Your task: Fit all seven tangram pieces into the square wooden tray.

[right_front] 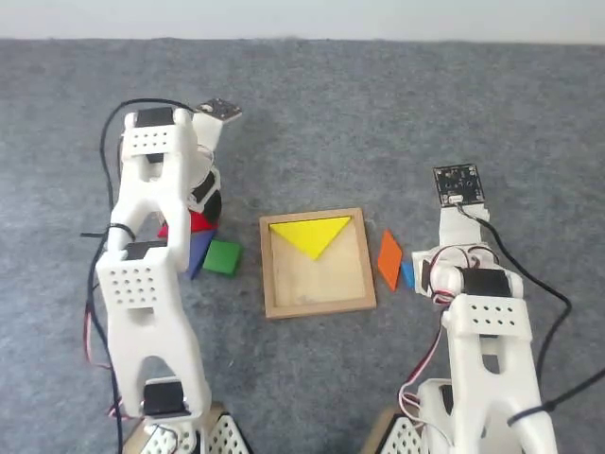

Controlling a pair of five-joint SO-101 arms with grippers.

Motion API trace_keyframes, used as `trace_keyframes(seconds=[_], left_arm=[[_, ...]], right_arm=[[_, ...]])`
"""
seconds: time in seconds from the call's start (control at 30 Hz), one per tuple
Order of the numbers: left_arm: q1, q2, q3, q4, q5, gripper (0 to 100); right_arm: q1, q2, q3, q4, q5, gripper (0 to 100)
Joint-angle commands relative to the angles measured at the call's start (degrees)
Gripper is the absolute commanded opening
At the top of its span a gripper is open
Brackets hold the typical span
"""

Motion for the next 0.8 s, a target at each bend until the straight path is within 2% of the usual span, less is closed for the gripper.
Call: trace_keyframes(seconds=[0.0,0.23,0.77], left_arm=[[-2.5,-0.3,-0.3,-0.8,-0.7,29],[-4.8,-0.2,-0.3,-3.4,-0.9,30],[-3.3,1.1,-0.8,-6.9,-2.5,32]], right_arm=[[0.7,-2.2,-0.4,-1.1,-0.3,1.7],[0.7,-2.2,-0.4,-1.1,-0.3,1.7],[0.7,-2.2,-0.4,-1.1,-0.3,1.7]])
